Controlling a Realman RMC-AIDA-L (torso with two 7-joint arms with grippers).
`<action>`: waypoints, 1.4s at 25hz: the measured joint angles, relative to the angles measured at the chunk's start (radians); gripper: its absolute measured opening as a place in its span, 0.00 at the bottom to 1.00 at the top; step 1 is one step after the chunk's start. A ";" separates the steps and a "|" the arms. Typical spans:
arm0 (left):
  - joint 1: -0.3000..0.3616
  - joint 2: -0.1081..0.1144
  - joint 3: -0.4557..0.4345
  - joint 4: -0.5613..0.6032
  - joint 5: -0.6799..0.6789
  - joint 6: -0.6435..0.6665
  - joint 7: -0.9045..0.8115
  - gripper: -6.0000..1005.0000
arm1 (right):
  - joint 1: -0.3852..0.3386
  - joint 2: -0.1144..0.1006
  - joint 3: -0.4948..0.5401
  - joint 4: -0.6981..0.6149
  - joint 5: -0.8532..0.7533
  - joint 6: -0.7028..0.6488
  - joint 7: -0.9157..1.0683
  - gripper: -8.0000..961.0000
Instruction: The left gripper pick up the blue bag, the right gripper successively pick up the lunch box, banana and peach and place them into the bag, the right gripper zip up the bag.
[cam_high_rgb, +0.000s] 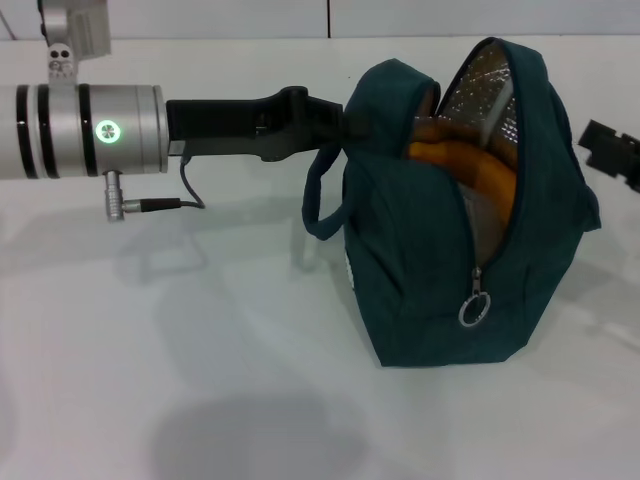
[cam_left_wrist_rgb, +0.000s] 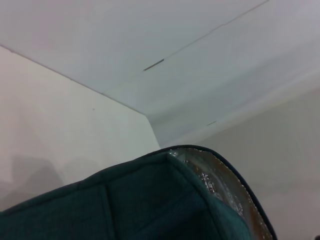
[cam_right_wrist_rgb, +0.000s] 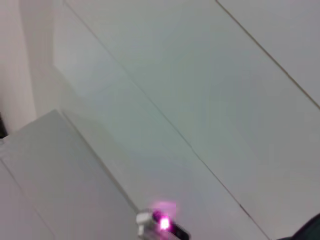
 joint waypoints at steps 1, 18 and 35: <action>0.002 0.001 0.000 0.000 0.000 -0.001 0.000 0.10 | -0.008 -0.001 0.000 0.000 0.000 -0.017 -0.017 0.81; 0.022 -0.002 0.011 -0.002 0.009 -0.003 -0.002 0.10 | -0.062 0.044 -0.026 0.099 -0.282 -0.077 -0.532 0.85; 0.021 -0.002 0.011 -0.002 0.009 0.000 0.000 0.11 | -0.008 0.054 -0.103 0.167 -0.277 0.104 -0.642 0.85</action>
